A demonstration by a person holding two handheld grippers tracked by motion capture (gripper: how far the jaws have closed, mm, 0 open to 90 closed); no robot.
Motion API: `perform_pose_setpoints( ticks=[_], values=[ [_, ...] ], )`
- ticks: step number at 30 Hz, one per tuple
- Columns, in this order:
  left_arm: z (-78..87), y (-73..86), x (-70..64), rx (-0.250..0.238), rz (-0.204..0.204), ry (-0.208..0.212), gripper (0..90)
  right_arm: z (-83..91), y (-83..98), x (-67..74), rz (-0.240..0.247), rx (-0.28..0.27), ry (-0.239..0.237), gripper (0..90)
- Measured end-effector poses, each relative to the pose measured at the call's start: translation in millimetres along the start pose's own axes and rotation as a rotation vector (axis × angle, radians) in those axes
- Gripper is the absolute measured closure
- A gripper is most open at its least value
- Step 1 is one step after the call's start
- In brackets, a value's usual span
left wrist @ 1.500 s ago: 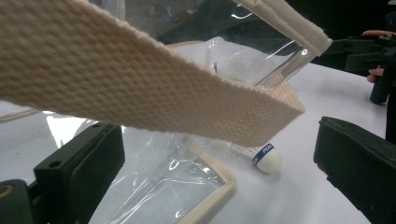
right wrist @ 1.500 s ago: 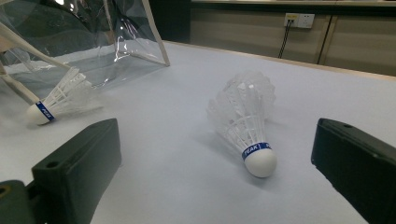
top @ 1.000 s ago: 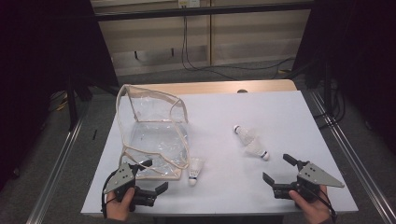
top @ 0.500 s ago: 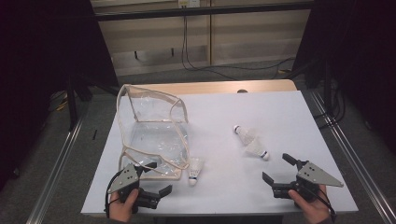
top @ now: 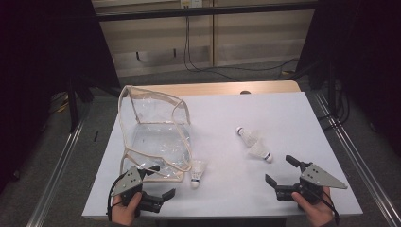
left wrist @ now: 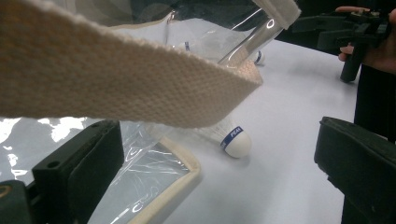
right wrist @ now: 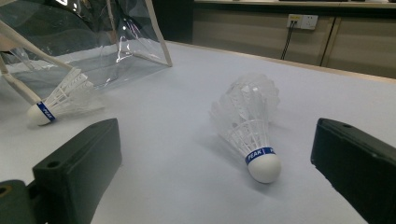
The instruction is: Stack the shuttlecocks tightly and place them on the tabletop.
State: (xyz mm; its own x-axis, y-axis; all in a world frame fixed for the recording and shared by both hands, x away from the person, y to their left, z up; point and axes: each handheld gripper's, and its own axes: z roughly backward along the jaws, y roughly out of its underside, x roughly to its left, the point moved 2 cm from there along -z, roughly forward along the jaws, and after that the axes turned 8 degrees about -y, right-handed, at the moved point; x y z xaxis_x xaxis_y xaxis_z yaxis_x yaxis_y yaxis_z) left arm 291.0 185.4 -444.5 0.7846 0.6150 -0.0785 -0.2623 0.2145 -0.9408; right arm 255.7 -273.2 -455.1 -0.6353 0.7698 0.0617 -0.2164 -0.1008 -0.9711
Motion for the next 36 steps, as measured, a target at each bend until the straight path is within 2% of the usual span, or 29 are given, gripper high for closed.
perform_pose_setpoints(
  ticks=[19,26,30,36],
  values=[
    [-4.1,1.9,-3.7,0.035,0.005,0.037,1.2,-0.2,-0.4,0.5,0.004,0.000,-0.003,1.1],
    [-5.8,0.9,-6.8,0.030,0.007,0.034,0.9,-0.2,-0.4,0.5,0.004,0.001,-0.005,1.1],
    [-7.1,0.1,-9.5,0.026,0.003,0.064,0.8,-0.2,-0.5,0.5,0.003,0.000,-0.006,1.1],
    [-8.5,-0.3,-11.6,0.024,0.013,0.058,0.6,0.0,-0.5,0.3,0.003,0.001,-0.004,1.1]
  ],
)
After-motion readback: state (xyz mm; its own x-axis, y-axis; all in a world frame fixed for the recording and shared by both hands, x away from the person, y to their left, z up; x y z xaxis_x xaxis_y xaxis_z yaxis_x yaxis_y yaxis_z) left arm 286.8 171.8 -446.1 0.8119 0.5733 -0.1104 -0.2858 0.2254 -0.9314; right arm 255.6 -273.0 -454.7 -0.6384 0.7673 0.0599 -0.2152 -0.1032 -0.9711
